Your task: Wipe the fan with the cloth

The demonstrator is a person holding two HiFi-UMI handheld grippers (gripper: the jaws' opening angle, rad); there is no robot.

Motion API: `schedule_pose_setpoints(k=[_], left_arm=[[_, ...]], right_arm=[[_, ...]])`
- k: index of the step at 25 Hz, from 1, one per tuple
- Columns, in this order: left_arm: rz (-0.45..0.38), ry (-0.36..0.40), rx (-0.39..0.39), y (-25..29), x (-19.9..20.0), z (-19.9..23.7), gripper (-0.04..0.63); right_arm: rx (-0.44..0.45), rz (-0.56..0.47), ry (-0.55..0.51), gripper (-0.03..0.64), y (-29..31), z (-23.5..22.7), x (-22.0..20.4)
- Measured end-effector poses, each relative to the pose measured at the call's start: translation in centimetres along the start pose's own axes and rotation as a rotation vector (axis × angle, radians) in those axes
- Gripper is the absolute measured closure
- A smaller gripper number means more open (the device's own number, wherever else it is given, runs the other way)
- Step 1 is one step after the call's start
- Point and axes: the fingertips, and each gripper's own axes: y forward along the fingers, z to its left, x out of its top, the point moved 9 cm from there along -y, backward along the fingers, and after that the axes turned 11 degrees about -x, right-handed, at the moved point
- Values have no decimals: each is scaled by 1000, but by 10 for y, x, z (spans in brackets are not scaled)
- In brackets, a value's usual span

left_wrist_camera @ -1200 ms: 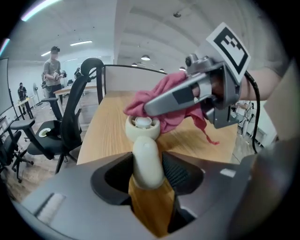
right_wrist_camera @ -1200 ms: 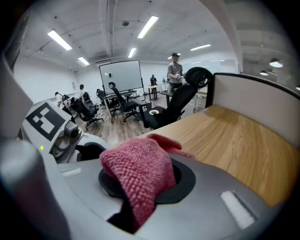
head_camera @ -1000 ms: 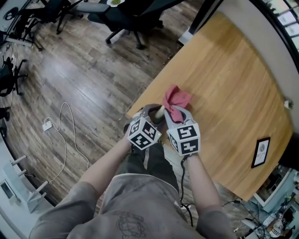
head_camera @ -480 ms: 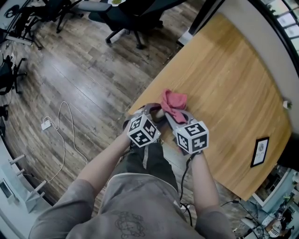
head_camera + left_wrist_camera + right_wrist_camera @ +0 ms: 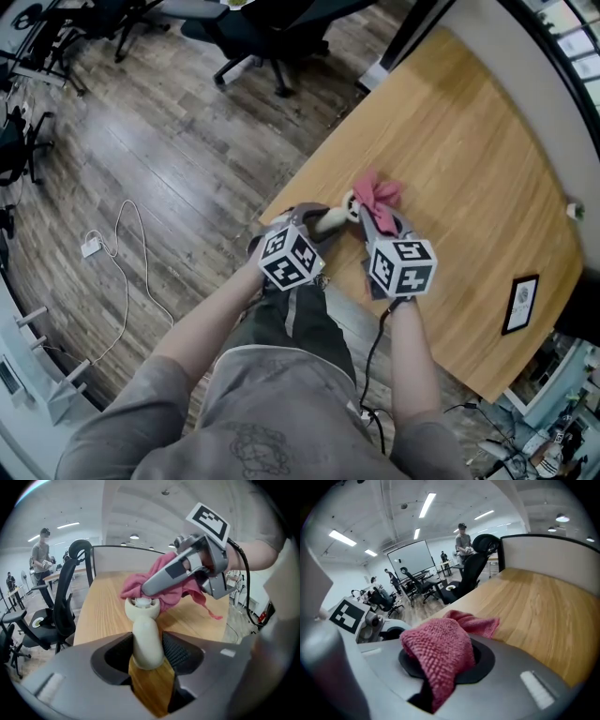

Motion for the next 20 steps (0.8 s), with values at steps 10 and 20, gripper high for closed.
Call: schedule_pose_setpoints(k=[10, 20], left_arm=[[0, 24, 8, -2, 0, -3, 396], [17, 17, -26, 1, 1, -1, 396]], right_arm=[[390, 186, -105, 535, 9, 51, -13], [298, 148, 43, 537, -2, 10, -12]])
